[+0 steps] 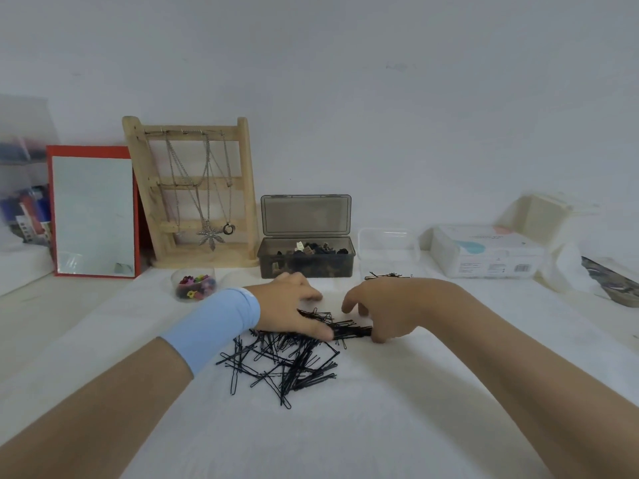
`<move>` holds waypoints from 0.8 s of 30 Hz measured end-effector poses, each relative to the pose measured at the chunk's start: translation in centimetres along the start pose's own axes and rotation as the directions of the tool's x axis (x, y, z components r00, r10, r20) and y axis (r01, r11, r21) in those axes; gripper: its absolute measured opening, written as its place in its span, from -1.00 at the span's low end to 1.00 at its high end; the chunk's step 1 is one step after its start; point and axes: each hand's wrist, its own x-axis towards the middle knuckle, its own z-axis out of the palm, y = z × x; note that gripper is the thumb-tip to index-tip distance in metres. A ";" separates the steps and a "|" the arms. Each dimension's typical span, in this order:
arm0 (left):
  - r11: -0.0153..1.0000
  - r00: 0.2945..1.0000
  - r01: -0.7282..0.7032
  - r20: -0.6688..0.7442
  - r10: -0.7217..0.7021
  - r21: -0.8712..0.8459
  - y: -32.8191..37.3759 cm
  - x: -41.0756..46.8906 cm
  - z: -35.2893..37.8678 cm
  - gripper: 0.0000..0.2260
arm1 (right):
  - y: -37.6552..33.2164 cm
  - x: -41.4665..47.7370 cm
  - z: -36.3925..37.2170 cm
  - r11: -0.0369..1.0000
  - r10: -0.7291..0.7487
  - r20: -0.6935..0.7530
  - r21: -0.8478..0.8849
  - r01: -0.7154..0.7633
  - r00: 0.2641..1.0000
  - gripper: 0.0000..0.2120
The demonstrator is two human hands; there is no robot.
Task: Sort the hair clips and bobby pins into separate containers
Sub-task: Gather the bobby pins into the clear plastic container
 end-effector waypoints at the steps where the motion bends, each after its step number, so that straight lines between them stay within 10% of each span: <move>1: 0.999 1.000 0.006 0.022 -0.007 0.046 0.4 0.2 0.1 -0.05 | 0.0 0.1 0.1 1.000 0.013 0.002 -0.021 -0.012 1.000 -0.45; 7: 0.993 0.993 -0.113 0.010 0.114 -0.045 1.6 0.0 0.1 -0.34 | 0.1 0.7 0.1 0.995 -0.057 -0.108 0.075 0.065 0.993 -0.68; 12: 0.999 0.998 -0.007 0.060 0.010 -0.050 0.0 -1.8 -2.1 -0.15 | -0.2 1.4 -0.1 0.988 -0.011 -0.231 0.150 0.046 0.973 -0.63; 16: 0.949 0.941 0.228 0.202 -0.272 0.217 -2.0 -3.8 -2.3 0.01 | -1.6 1.1 0.4 0.970 -0.135 -0.145 0.181 0.160 0.980 -0.18; 19: 0.957 0.964 0.189 0.142 -0.223 0.218 -1.8 -4.5 -1.2 -0.08 | -3.6 1.2 1.5 0.962 -0.204 -0.030 0.177 0.206 0.979 0.21; 24: 0.996 1.000 0.004 -0.003 -0.004 -0.090 0.0 -4.7 -0.4 -0.58 | -3.4 2.3 1.1 0.964 -0.165 -0.193 0.177 0.200 0.967 -0.30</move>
